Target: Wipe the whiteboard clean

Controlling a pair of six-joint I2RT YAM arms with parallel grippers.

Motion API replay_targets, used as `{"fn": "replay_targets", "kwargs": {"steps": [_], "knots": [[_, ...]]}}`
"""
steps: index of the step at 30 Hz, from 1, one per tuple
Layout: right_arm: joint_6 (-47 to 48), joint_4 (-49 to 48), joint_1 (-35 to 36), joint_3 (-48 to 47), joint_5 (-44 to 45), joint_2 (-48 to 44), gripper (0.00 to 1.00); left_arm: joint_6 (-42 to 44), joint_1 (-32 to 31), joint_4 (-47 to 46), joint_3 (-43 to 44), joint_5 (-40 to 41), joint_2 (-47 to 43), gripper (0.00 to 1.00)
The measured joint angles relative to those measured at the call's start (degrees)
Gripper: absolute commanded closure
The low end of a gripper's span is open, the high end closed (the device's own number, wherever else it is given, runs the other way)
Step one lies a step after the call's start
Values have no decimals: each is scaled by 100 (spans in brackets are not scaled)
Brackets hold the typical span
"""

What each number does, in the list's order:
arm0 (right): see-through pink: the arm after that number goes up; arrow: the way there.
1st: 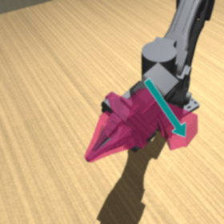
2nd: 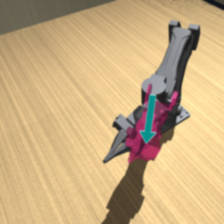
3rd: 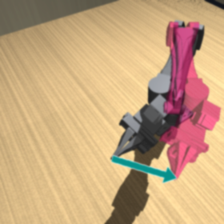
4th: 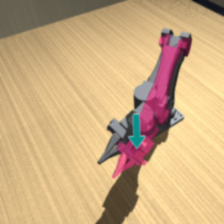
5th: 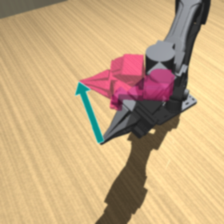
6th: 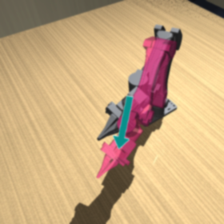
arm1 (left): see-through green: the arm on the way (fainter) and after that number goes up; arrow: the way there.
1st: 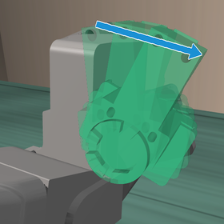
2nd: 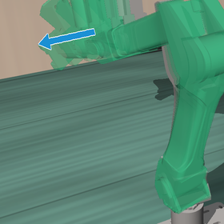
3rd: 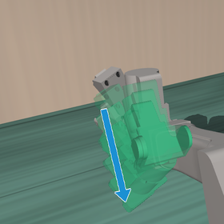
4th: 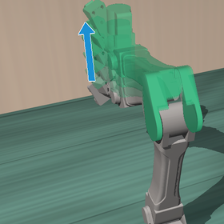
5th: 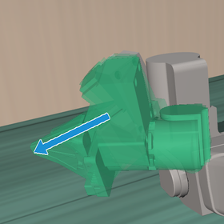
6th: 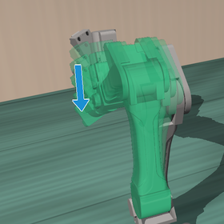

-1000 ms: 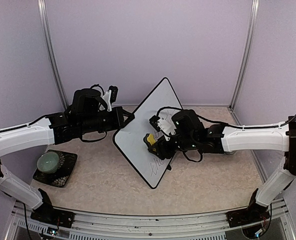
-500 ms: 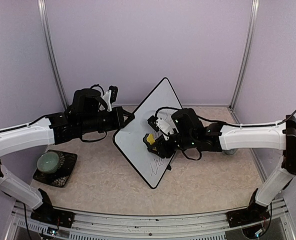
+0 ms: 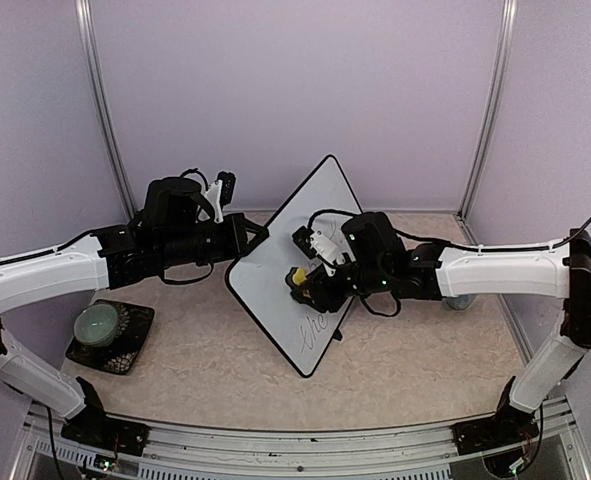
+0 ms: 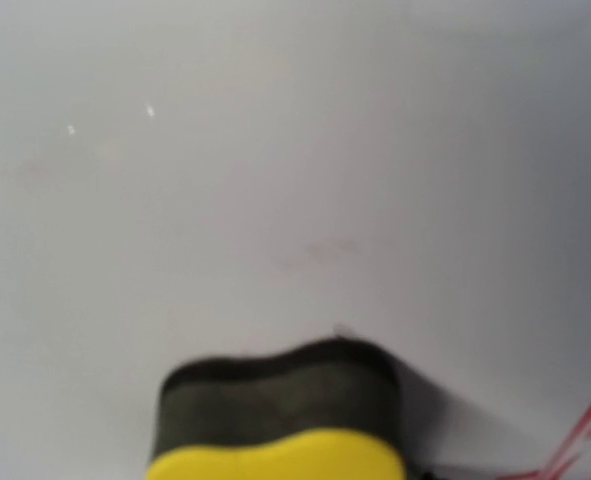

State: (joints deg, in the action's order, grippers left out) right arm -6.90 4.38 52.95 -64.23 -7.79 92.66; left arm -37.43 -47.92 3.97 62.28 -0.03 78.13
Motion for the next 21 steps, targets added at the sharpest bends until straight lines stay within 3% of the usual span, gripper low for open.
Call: {"fn": "replay_targets", "kwargs": {"steps": [5,12,21], "knots": [[0,0,-11,-2,-15,42,59,0,0,0,0,0,0,100],[7,0,-37,-2,-42,68,81,4,11,4,0,0,2,100],[-2,15,-42,-11,-24,57,85,2,26,4,0,-24,4,100]]}}
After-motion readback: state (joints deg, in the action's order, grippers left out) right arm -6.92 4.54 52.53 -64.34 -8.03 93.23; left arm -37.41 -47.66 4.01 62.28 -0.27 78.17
